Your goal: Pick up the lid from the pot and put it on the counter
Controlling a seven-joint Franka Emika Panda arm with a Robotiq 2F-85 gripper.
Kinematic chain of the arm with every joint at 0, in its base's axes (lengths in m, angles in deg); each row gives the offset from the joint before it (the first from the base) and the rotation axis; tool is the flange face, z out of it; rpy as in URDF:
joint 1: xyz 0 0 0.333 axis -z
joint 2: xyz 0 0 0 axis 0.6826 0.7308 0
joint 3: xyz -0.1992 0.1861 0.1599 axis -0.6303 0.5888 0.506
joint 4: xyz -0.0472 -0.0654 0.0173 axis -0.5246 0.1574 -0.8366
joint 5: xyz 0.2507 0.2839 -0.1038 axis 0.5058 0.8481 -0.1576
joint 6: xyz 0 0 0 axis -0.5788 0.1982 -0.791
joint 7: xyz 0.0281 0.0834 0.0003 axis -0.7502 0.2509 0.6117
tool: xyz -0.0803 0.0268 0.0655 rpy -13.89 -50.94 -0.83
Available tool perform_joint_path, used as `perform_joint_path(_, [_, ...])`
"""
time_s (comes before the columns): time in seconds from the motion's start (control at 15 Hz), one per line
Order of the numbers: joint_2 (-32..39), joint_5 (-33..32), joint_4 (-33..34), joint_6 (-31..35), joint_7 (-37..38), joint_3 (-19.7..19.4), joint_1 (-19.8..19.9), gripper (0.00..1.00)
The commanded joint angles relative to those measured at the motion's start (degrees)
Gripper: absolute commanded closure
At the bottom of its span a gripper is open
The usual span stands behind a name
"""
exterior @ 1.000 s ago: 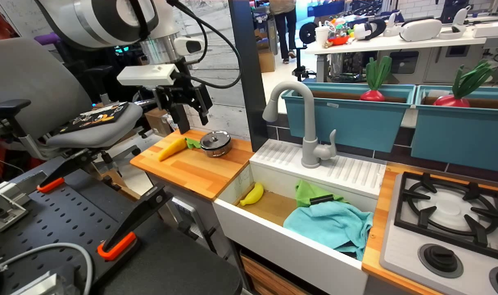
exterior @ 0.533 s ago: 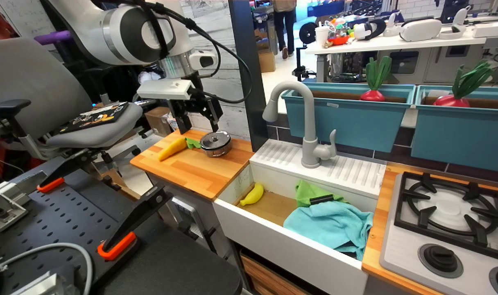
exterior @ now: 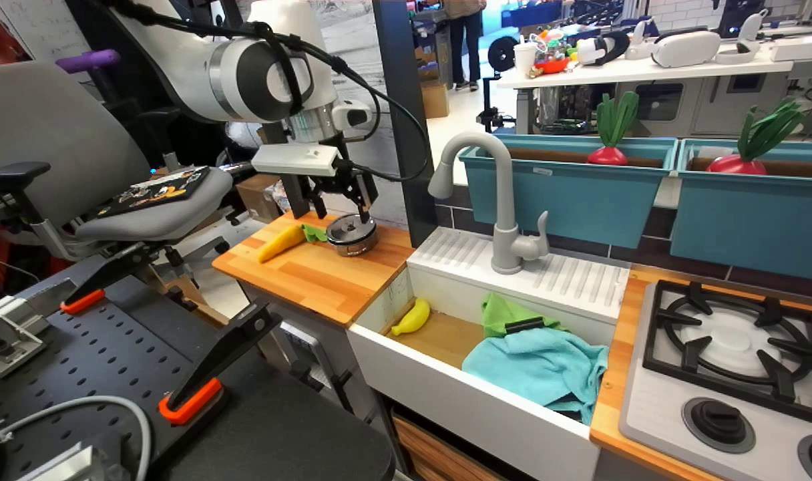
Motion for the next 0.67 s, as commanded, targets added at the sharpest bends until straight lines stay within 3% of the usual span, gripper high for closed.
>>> perform_joint_path(0.0, [3.6, 0.7, 5.9, -3.9, -3.5, 1.9, 1.9, 0.14])
perform_joint_path(0.27, [4.9, 0.8, 7.6, -5.5, -4.8, 2.2, 2.4, 0.51])
perform_joint_path(0.6, [5.5, 0.5, 7.7, -5.0, -5.1, 1.8, 1.9, 0.88])
